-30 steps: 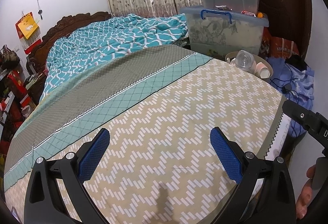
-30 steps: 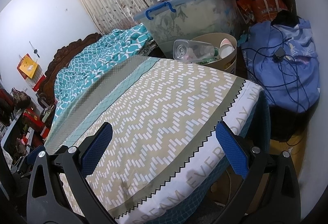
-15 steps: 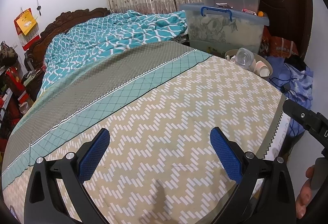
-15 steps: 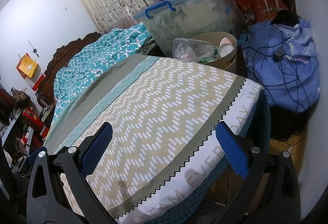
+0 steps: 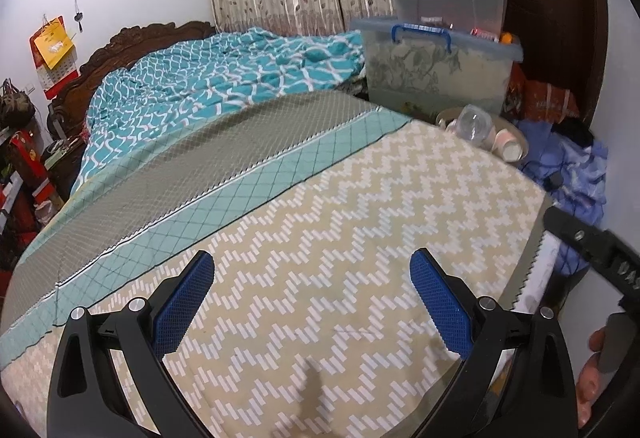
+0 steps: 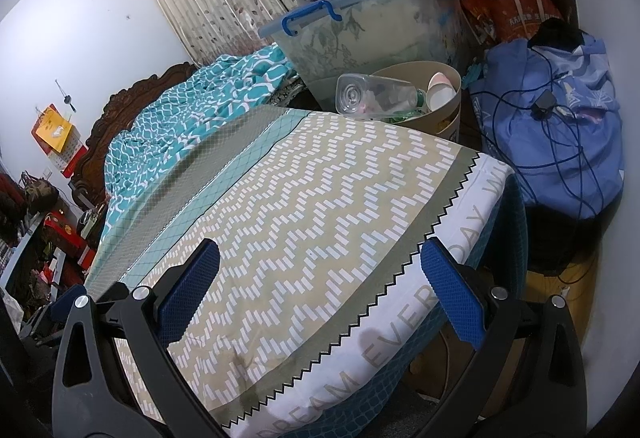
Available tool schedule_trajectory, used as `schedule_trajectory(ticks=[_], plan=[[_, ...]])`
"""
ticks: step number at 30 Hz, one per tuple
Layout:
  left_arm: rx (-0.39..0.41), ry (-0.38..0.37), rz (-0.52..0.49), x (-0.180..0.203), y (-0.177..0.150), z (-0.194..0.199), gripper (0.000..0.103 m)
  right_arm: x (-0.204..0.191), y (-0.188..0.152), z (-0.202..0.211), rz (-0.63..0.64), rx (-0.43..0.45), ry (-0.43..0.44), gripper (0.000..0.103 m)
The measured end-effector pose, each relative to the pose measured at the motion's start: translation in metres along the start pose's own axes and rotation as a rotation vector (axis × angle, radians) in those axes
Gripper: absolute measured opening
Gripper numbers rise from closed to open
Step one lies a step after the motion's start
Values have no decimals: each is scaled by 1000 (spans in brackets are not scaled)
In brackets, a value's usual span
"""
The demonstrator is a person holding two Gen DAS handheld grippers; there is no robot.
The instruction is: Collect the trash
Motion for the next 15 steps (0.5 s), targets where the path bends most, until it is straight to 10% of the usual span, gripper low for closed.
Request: schedule_trajectory(ticks=[15], plan=[[-22, 26, 1, -1, 2, 2, 94, 3, -2, -1, 4, 4, 0, 99]])
Point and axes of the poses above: each gripper's, at about its wrist camera, not at the fingertips, and z roughly against the way its jaws point, x to its right, y to its top, the point moved 5 cm from there along -z, roughly the way its jaws point, and after that the axes turned 6 degrees about -z, right-handed, at the moved point
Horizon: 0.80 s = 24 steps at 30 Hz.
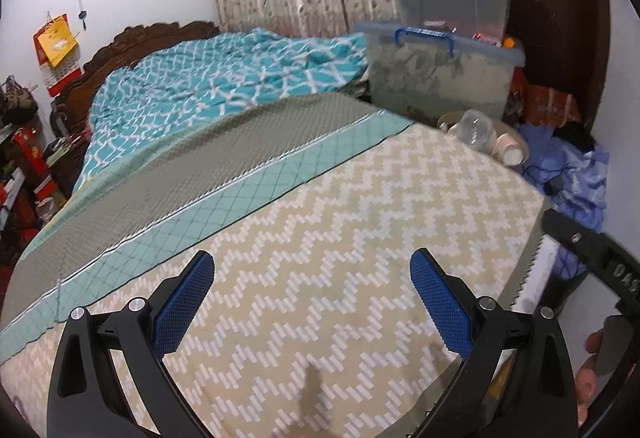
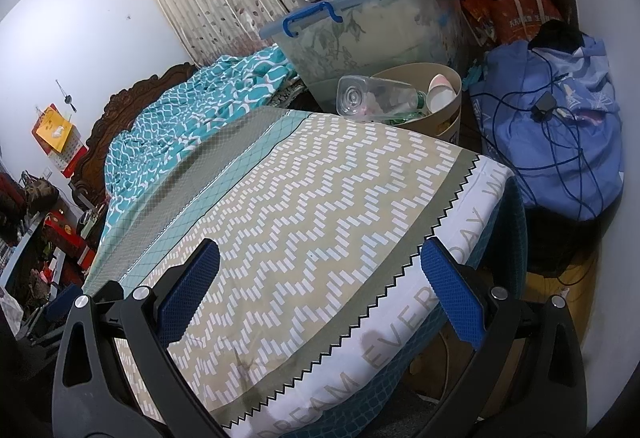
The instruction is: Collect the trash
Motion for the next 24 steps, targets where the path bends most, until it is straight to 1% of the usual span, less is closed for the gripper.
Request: schedule_trajectory(ticks=[10, 24], plan=[[-27, 6, 34, -10, -3, -5, 94, 1, -1, 0, -3, -3, 0, 99], [-41, 5, 32, -11, -5, -8, 94, -1, -1, -3, -4, -9, -3, 99]])
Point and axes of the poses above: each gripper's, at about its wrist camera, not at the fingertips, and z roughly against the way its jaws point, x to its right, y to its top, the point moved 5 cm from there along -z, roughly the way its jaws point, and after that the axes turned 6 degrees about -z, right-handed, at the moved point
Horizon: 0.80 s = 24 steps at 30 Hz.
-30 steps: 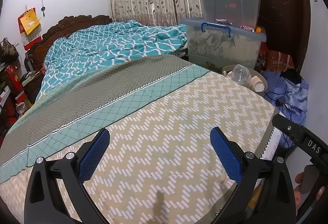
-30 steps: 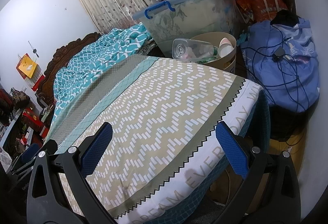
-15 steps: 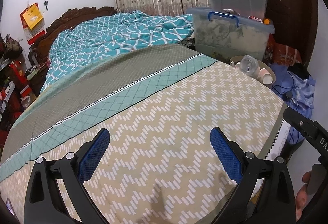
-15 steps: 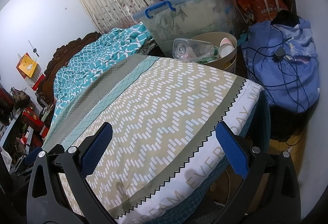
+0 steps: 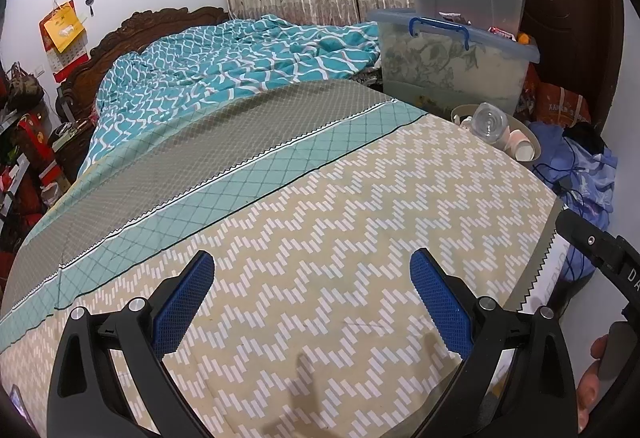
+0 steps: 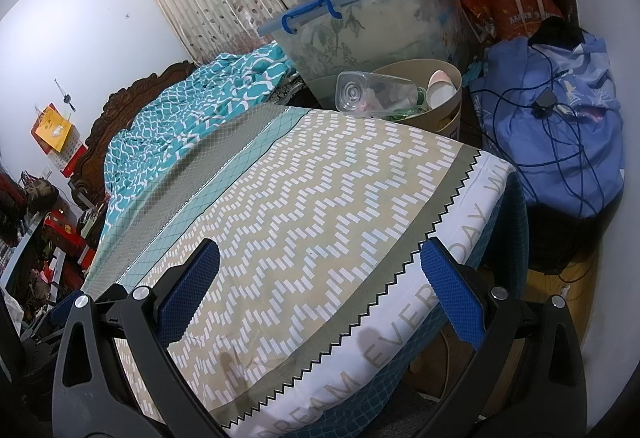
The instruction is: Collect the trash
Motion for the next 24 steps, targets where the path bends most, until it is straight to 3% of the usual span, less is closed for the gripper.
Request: schedule_trajectory(ticks=[24], plan=[[-8, -12, -16, 5, -3, -2, 94, 0, -1, -1, -1, -5, -1, 99]])
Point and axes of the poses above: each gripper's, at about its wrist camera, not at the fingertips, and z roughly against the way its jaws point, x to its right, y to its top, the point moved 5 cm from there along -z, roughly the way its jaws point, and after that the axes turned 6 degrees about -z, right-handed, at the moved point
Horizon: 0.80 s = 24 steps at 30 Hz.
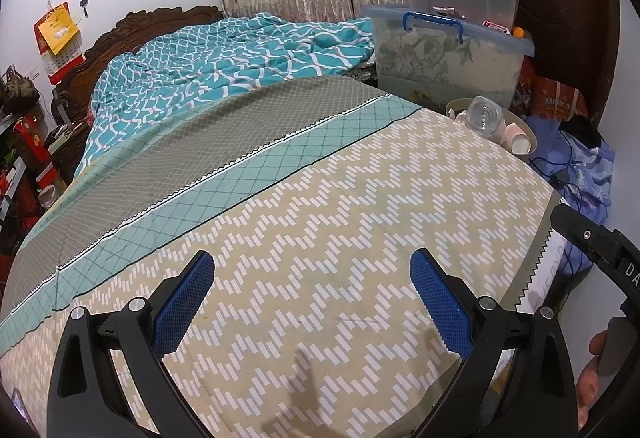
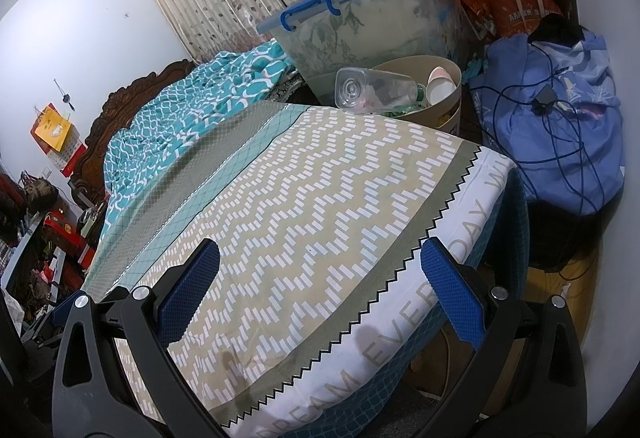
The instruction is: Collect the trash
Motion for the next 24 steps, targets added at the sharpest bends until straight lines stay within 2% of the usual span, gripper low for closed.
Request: schedule_trajectory(ticks=[24], plan=[[-1, -4, -2, 0, -1, -1, 94, 0, -4, -2, -2, -3, -2, 99]])
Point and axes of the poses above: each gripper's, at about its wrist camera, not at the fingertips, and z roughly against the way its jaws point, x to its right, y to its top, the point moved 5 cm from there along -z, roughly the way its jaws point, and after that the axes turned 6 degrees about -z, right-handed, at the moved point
